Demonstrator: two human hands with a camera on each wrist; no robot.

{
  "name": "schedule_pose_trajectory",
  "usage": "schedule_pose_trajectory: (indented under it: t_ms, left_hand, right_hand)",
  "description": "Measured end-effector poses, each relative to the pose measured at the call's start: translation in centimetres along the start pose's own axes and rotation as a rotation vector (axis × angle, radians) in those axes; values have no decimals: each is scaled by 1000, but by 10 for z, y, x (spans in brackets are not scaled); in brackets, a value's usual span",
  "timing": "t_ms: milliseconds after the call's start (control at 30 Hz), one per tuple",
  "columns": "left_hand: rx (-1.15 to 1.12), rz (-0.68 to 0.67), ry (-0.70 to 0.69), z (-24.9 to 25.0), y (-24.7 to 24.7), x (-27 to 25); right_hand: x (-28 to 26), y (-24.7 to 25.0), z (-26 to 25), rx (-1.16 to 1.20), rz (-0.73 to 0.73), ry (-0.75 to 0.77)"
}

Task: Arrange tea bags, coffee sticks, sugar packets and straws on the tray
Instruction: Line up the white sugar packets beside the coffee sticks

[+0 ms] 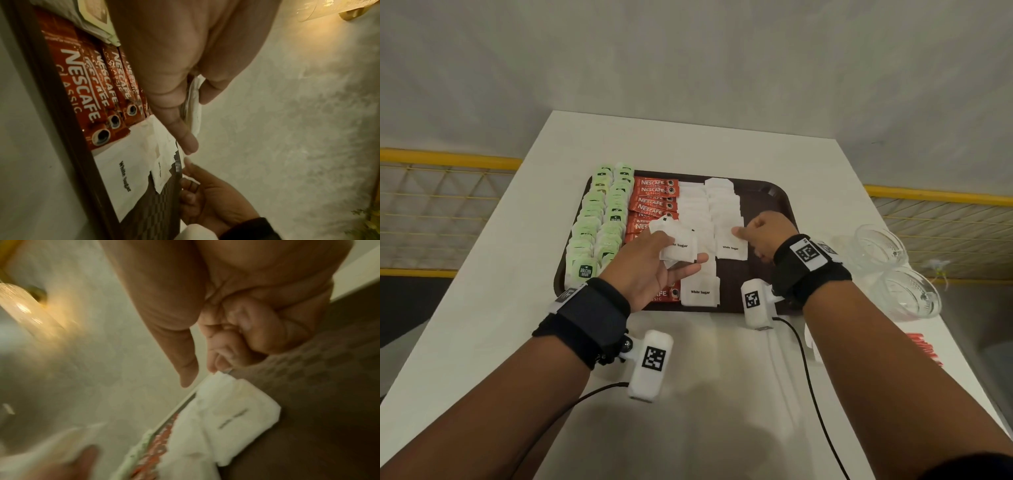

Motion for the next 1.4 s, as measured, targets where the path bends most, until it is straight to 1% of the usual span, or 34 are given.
schedule_pose_trajectory:
  t_ms: [33,100,167,200,267,367,467,533,567,667,733,833,1033,1400]
  left_hand:
    - [20,5,-15,0,-1,0]
    - [69,24,-58,-1,-2,3]
    - [127,47,-105,-1,-4,3]
    - [152,54,-125,-1,-4,4]
    - [181,67,-153,-2,-6,4]
    - [177,95,-159,-4,-8,4]
    - [112,106,-133,-3,-5,4]
    - [102,102,-130,-2,-3,1]
    - [101,98,-130,-2,-2,0]
    - [96,102,-126,-4,0,-1]
    - [97,117,-119,-6,0,0]
    - [109,126,-115,-8,1,0]
    - [103,125,-114,-5,4,-2]
    - [72,99,-109,-3,4,-4]
  right_hand:
    - [-6,0,-8,82,-9,57]
    - [-19,-4,-23,229,-118,130]
    - [-28,-10,-32,315,-232,176]
    - [-30,-12,-34,346,-255,196]
    - [-31,-15,-33,400,-249,221]
    - [-31,-13,-26,429,-196,216]
    - [-26,3,-12,475,-55,137]
    - [-24,19,2,436,13,72]
    - [-24,25,9,374,11,41]
    - [-26,27,22,179,-96,-29]
    - [-25,19,23,102,-166,-56]
    - [-21,8,20,37,-190,-71]
    - [-5,2,5,-113,-240,-87]
    - [10,-4,5,-88,-195,-99]
Point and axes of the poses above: each hand's wrist, its own x-axis towards the middle knuckle, its own y-axis out of the back of the hand, z = x × y, the point moved 1 cm from there along x, towards the middle knuckle, and after that the axes turned 15 degrees about y, right-handed, at the moved point
